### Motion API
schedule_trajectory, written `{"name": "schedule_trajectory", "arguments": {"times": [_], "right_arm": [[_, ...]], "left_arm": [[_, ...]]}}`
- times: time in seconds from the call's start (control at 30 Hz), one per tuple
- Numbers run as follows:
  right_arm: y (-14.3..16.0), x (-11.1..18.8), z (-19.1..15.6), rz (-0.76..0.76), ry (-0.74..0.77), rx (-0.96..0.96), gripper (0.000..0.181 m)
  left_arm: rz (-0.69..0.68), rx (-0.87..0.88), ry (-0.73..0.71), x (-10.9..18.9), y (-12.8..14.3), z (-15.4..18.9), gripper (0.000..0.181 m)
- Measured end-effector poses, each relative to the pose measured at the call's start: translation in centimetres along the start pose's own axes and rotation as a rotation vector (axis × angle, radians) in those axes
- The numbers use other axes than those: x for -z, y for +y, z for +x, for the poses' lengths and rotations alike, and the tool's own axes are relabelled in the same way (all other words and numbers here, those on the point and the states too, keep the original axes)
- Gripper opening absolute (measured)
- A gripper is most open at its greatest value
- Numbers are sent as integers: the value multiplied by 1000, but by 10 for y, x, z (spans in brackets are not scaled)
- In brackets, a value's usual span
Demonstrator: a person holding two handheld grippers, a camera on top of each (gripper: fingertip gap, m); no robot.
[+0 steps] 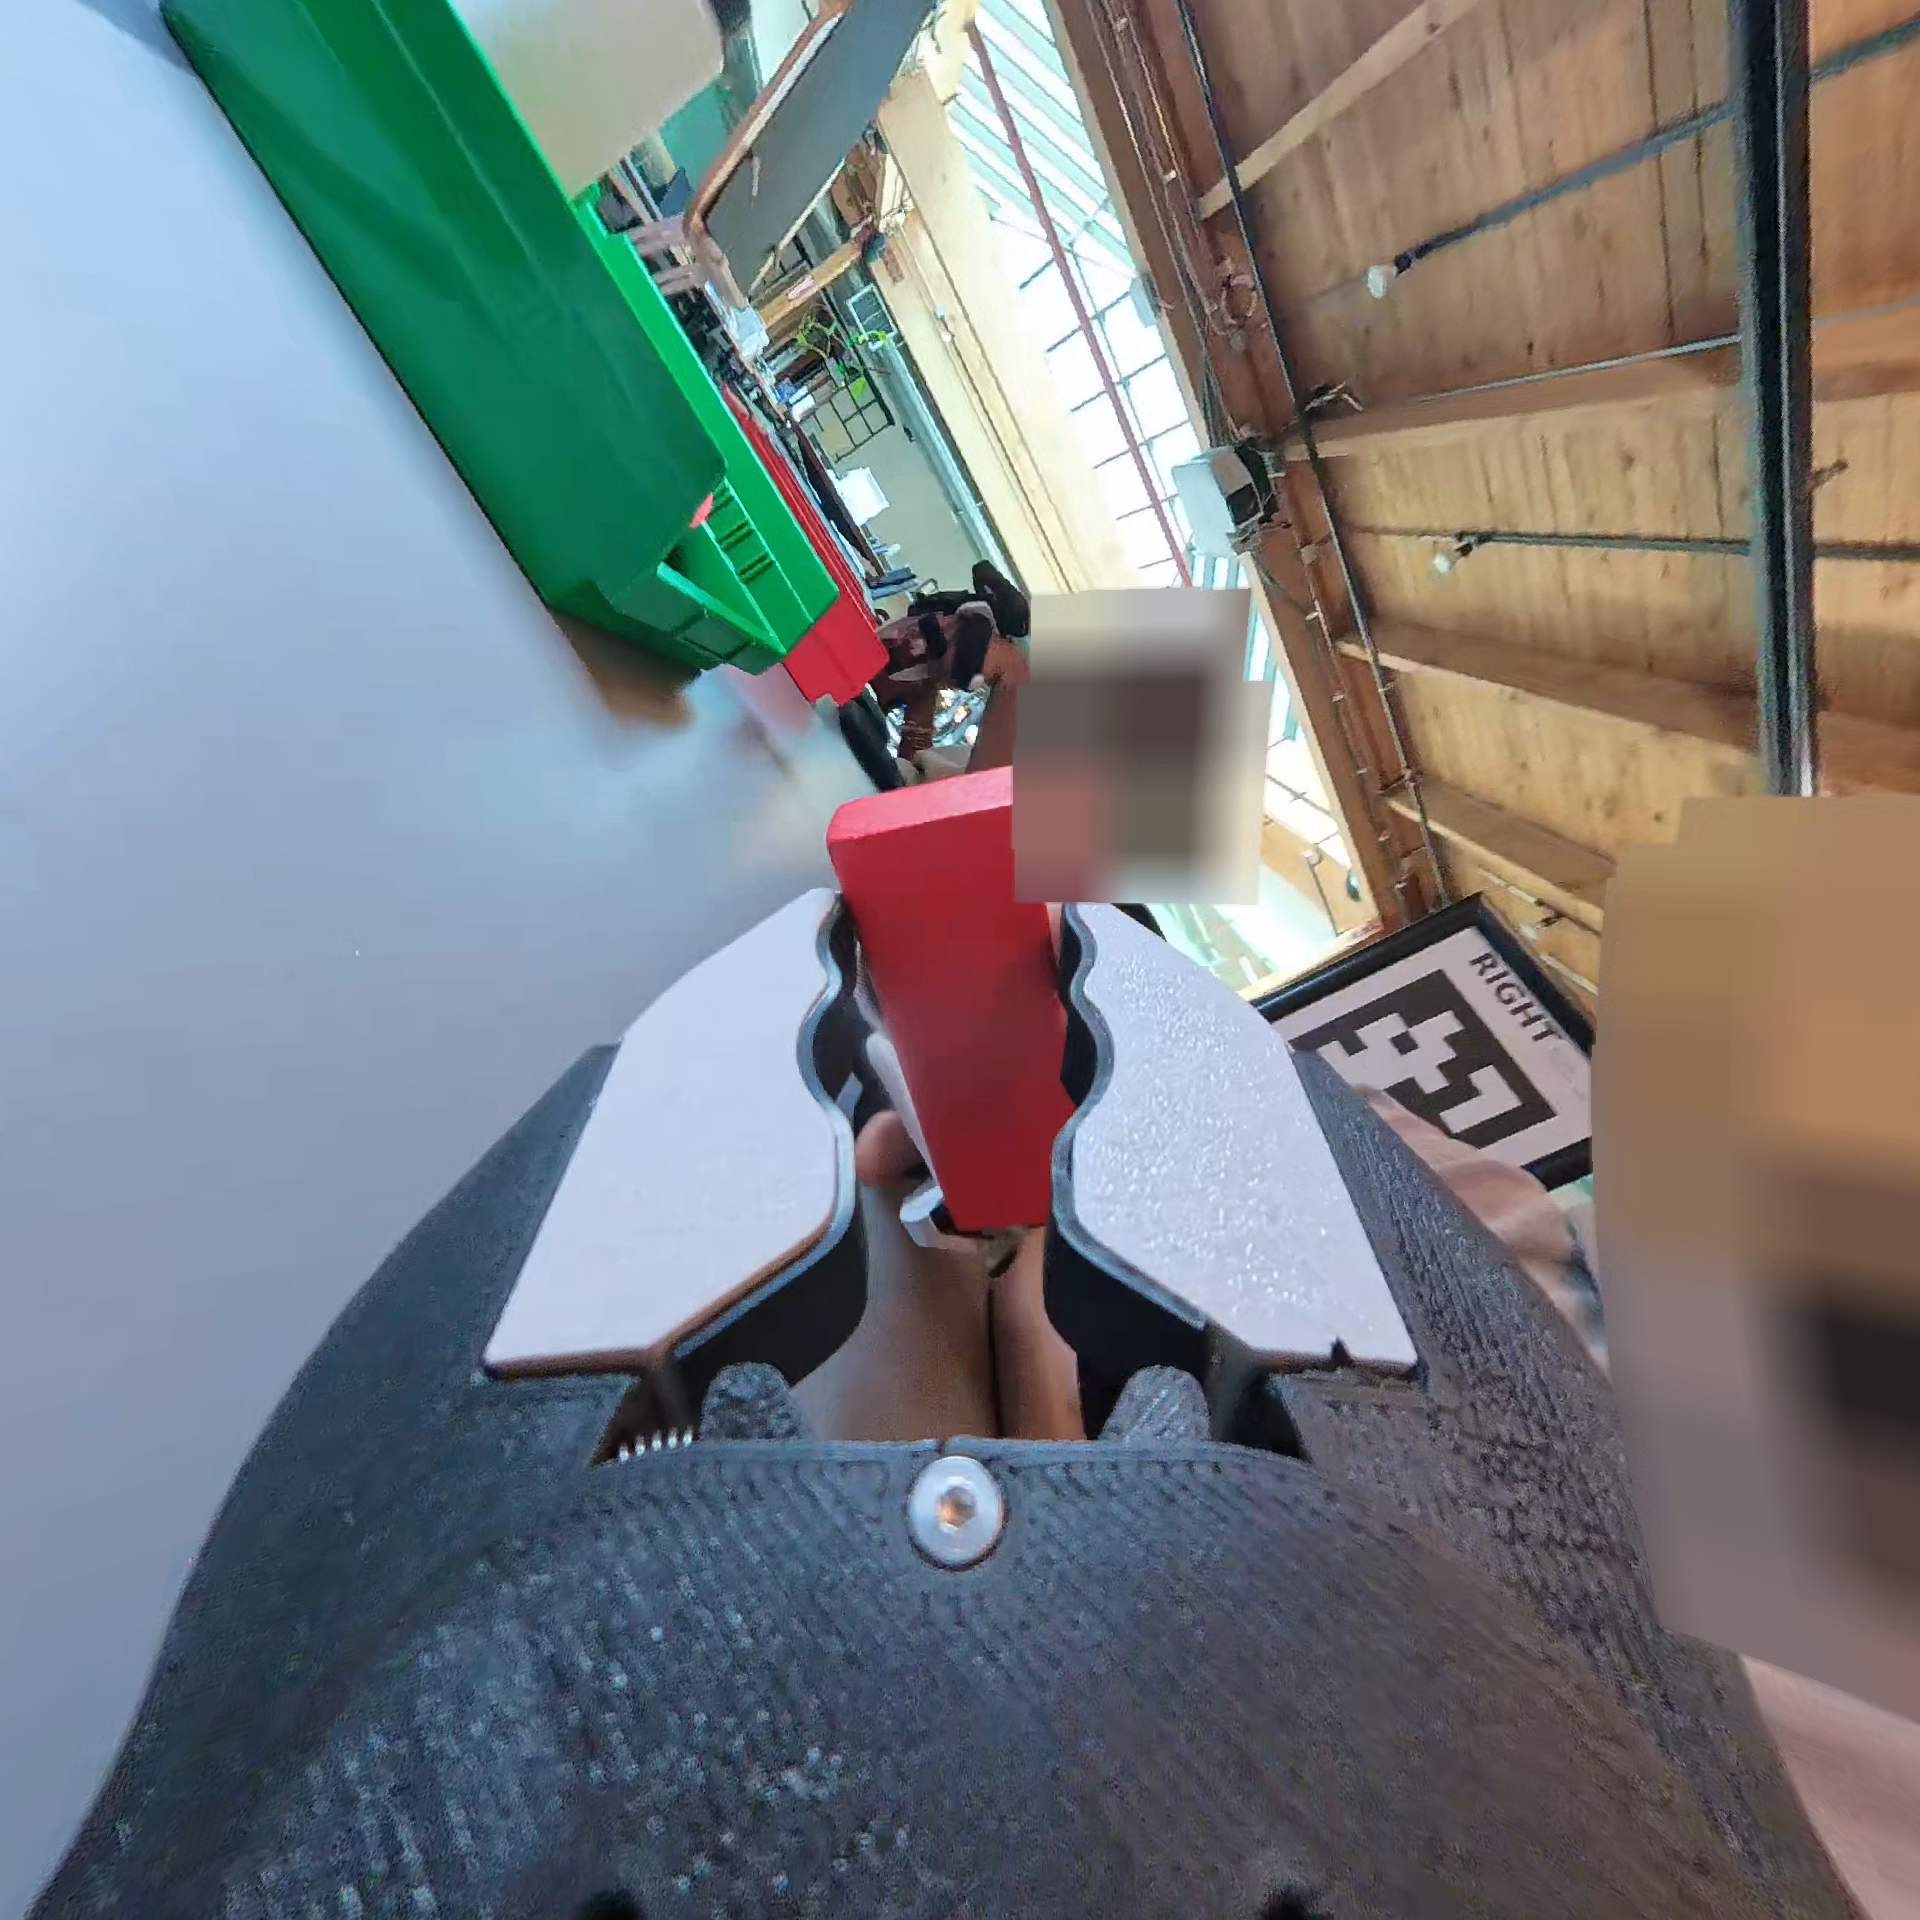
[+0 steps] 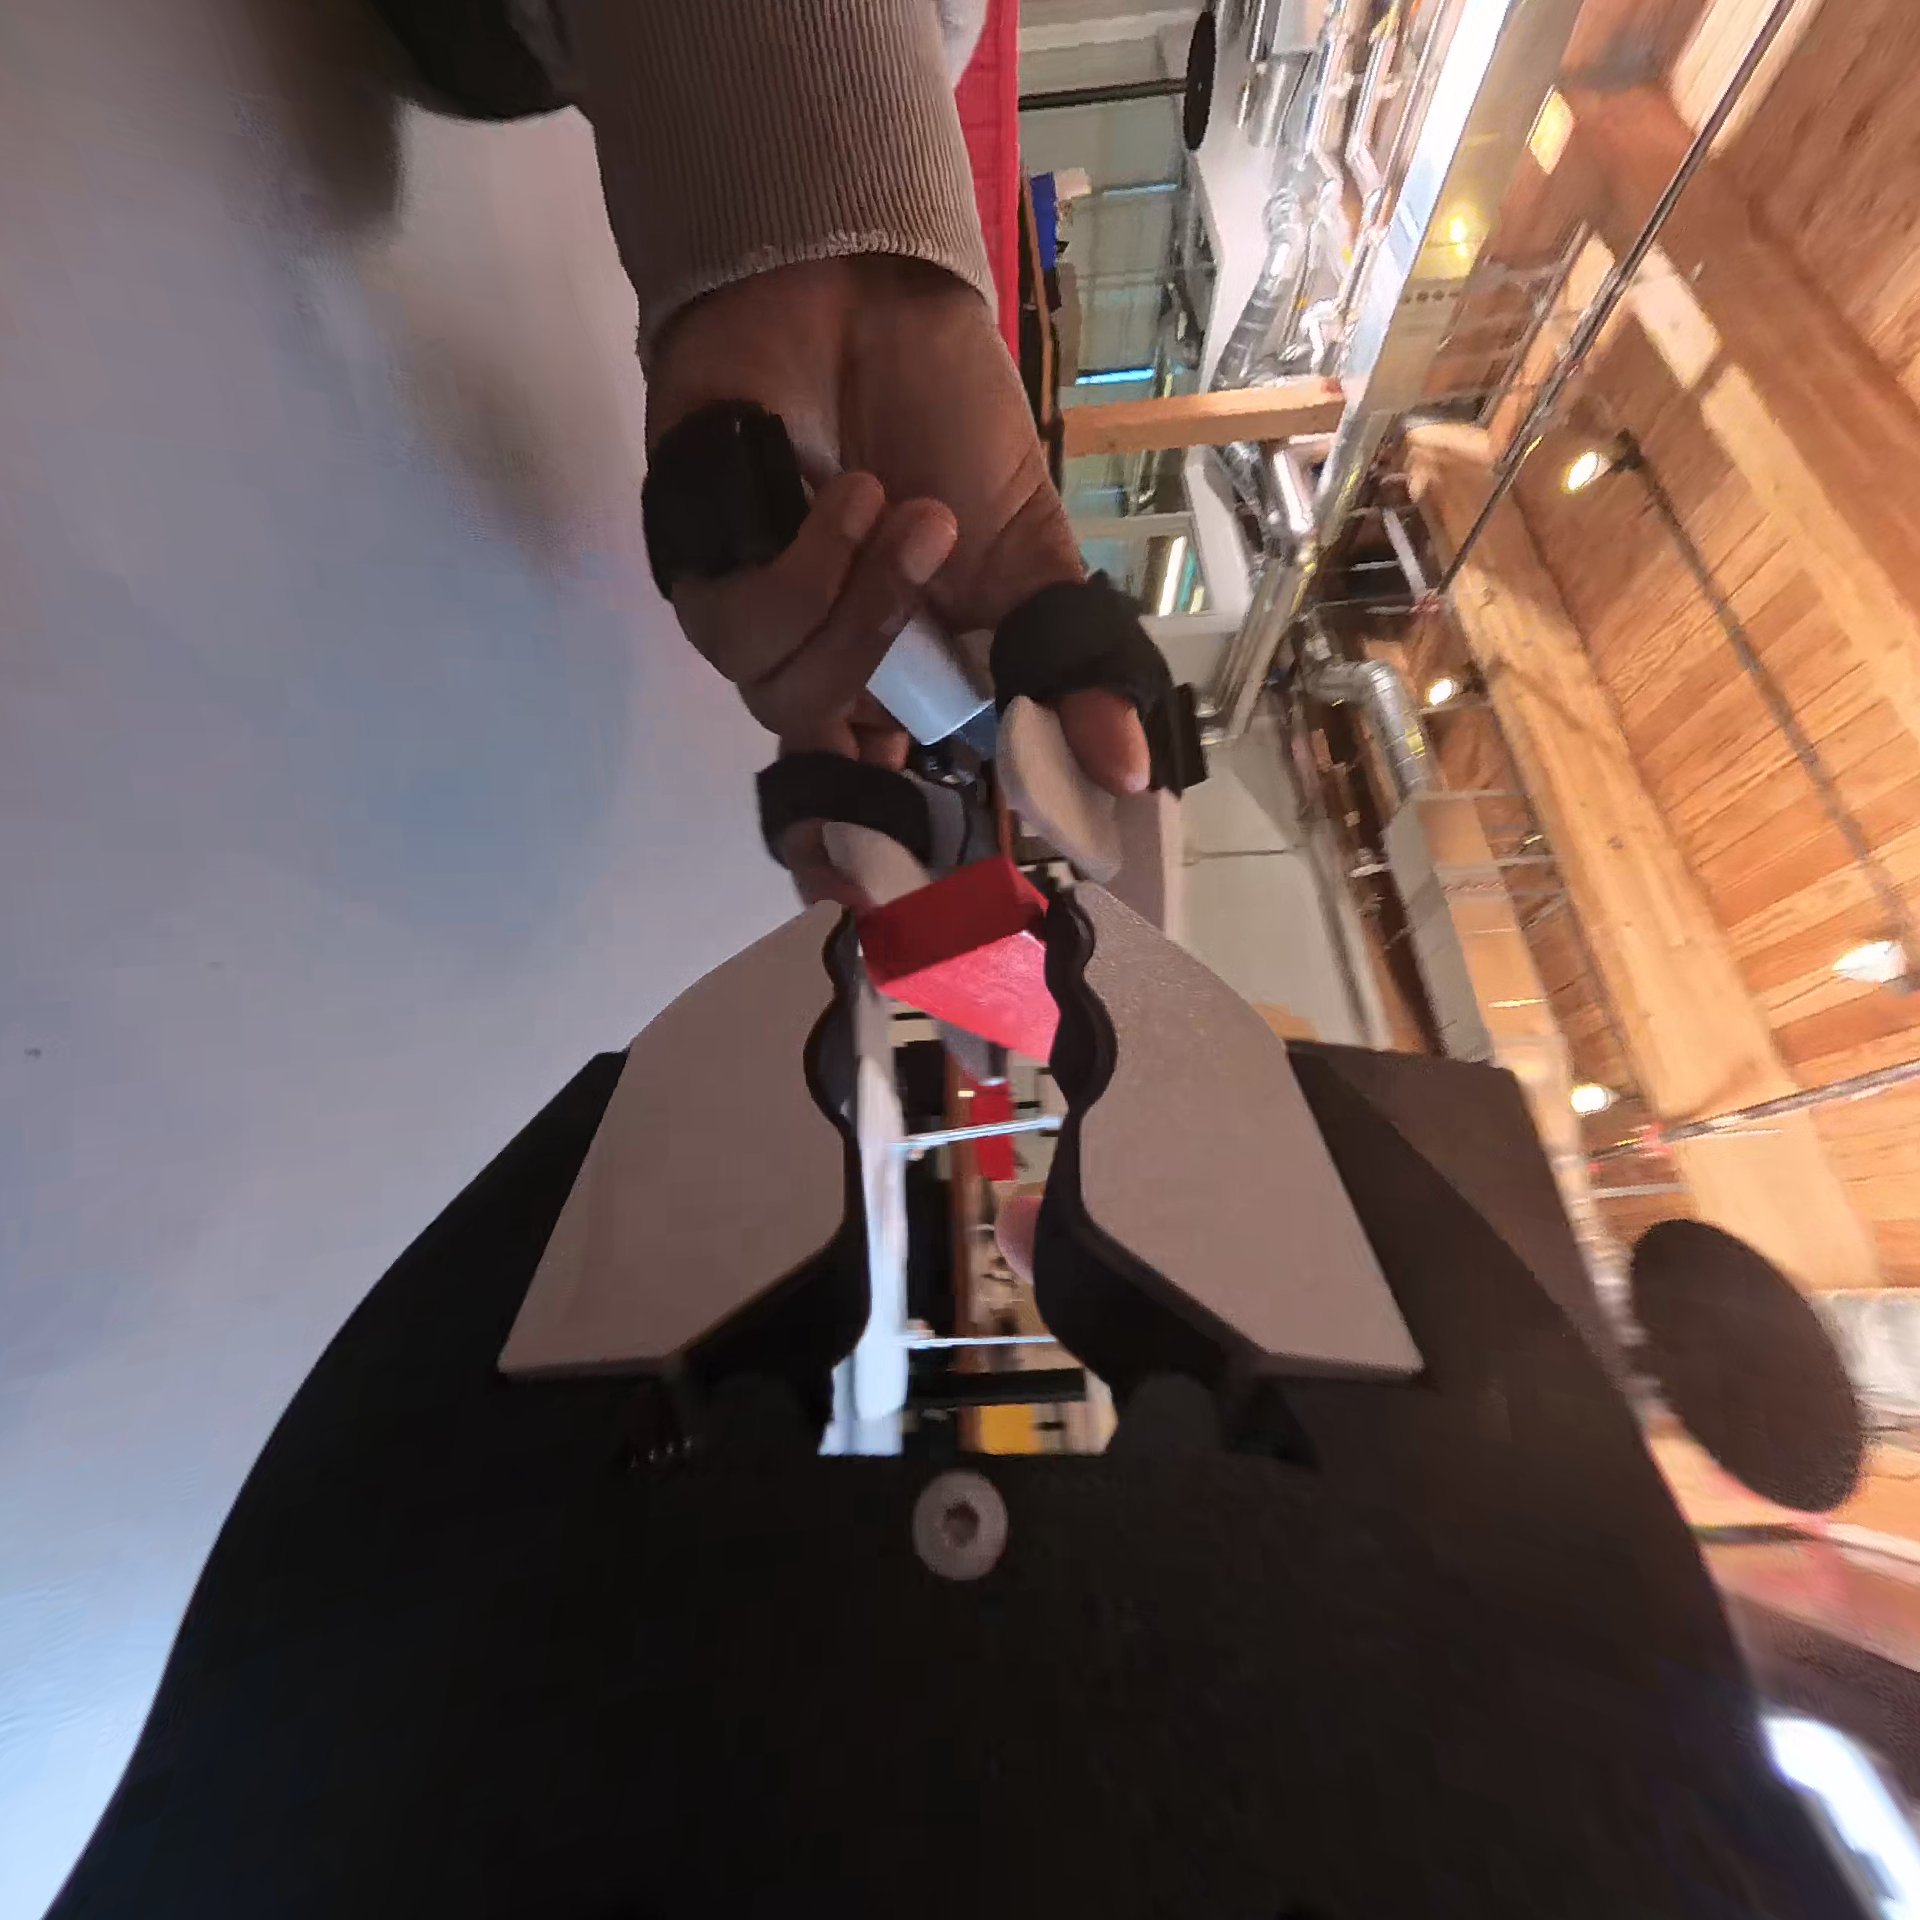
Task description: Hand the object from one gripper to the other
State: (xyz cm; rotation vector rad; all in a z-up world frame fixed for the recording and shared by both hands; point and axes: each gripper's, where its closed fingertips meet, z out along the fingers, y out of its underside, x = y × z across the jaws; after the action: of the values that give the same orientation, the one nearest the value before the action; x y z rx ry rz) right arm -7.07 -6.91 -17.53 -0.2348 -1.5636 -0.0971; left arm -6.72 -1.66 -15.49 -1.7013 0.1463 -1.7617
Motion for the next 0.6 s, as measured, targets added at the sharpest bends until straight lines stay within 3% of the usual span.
{"name": "schedule_trajectory", "arguments": {"times": [0.07, 0.17, 0.23, 0.3, 0.4, 0.6], "right_arm": [[-5, 1, -3, 38, -83, -215, 35], [-17, 2, 9, 101, -263, -867, 51], [-15, 2, 25, 140, -347, -1252, 64], [-3, 4, 40, 179, -347, -1469, 70], [6, 8, 38, 169, -375, -1455, 64], [-18, 22, 25, 198, -501, -1172, 37]], "left_arm": [[4, -134, -36, 5, -6, 2, 36], [-16, -415, -88, 12, -12, 10, 35], [-68, -687, -139, 13, -8, 15, 35], [-130, -973, -151, 10, 4, 25, 35], [-220, -1210, -112, 1, 31, 35, 35], [-409, -1397, -97, -8, 69, 22, 35]]}}
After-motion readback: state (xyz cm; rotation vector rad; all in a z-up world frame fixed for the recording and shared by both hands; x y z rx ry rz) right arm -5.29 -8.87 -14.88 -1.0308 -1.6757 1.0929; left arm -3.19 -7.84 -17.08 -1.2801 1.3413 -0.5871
